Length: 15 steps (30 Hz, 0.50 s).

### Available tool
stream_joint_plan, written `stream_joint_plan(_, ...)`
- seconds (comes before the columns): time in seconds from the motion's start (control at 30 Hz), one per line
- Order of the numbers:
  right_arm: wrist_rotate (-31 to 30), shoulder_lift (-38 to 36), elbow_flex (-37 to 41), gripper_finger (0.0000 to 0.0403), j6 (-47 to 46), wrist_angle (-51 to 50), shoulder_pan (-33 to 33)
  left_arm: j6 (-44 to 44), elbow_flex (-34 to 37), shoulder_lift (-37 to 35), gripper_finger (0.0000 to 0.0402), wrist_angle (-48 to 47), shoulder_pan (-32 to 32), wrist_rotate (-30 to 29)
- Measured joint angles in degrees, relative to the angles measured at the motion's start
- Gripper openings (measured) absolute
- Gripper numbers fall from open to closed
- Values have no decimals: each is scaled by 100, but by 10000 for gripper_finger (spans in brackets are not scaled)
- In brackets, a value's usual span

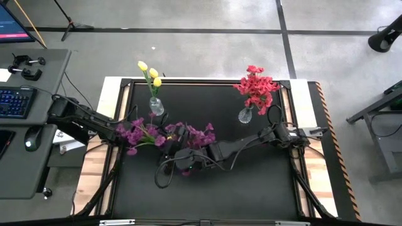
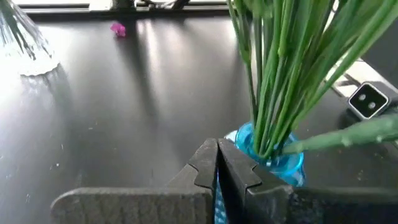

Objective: Sort flowers into vase by color
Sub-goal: Put the violet flowers into the blue vase

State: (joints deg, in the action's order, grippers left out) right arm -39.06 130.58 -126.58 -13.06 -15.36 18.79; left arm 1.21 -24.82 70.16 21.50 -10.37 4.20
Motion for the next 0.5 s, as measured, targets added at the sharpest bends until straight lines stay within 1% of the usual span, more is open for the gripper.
stream_joint_plan(0.1, -21, 3, 0, 0, 3, -21, 2, 1, 0, -11, 0, -57, 0, -2)
stream_joint_plan(0.23, -16, 5, -35, 0, 229, 76, 2, 0, 0, -12, 0, -69, 0, -2)
stream_joint_plan(0.37, 11, 5, -81, 0, 473, 476, 2, 1, 0, -12, 0, -74, 0, -4)
stream_joint_plan(0.5, 39, 5, -81, 0, 920, 1003, 2, 2, 0, -12, 0, -73, 0, -4)
